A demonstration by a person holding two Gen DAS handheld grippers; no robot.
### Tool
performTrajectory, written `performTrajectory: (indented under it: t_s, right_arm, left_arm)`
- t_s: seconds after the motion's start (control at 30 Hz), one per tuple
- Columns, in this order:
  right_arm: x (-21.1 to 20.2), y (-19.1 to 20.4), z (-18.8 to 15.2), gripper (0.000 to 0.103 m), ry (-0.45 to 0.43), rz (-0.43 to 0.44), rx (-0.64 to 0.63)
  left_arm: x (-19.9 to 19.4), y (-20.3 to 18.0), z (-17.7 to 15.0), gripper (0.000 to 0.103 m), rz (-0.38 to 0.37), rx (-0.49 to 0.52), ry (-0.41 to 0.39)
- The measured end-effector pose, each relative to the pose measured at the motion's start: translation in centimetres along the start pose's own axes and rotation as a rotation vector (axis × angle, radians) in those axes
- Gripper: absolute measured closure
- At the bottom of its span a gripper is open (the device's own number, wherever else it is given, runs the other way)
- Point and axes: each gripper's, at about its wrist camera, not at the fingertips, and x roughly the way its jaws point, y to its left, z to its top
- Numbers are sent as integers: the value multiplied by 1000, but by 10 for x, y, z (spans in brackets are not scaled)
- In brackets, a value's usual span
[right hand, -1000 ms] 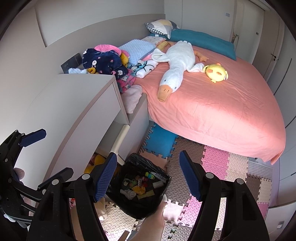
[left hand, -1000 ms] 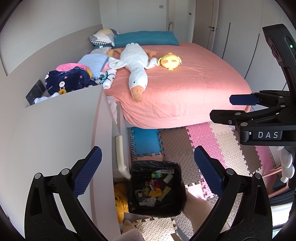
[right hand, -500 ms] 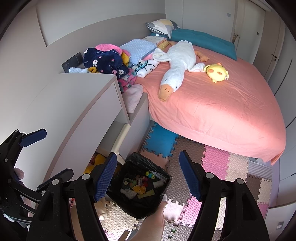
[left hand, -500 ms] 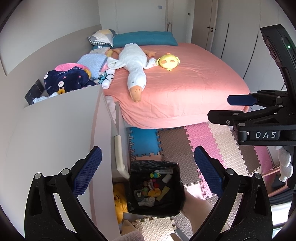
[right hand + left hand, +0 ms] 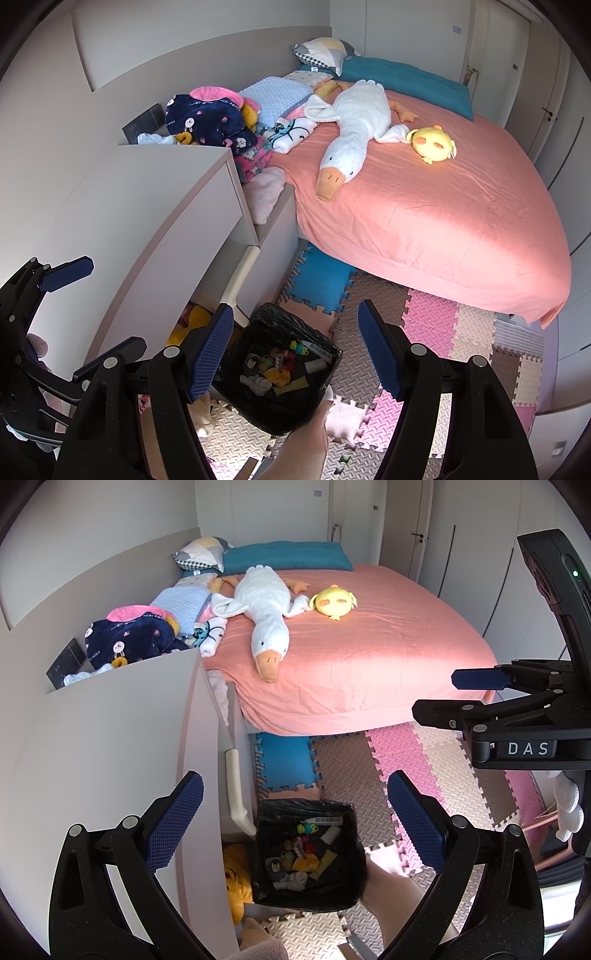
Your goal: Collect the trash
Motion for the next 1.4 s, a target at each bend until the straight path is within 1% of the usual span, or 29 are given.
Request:
performTrajectory:
  t_s: [0.53,0.67,0.93,1.07,1.4]
  right_arm:
    - [2,5,-2,32,4,-1,-11]
    - [2,5,-2,32,4,-1,-11]
    - [3,4,-2,32,7,0,-11]
    - [5,3,-3,32,11,0,-10]
    - [6,2,-2,32,13,1,-11]
  left_arm:
    - [2,2,1,7,-1,-5,8]
    - [3,3,1,7,-15,-9,11]
    - [6,4,-2,7,-3,-15,1]
    - [6,5,-2,7,16,-21,-12]
    - [10,10,-2,7,13,-32,19]
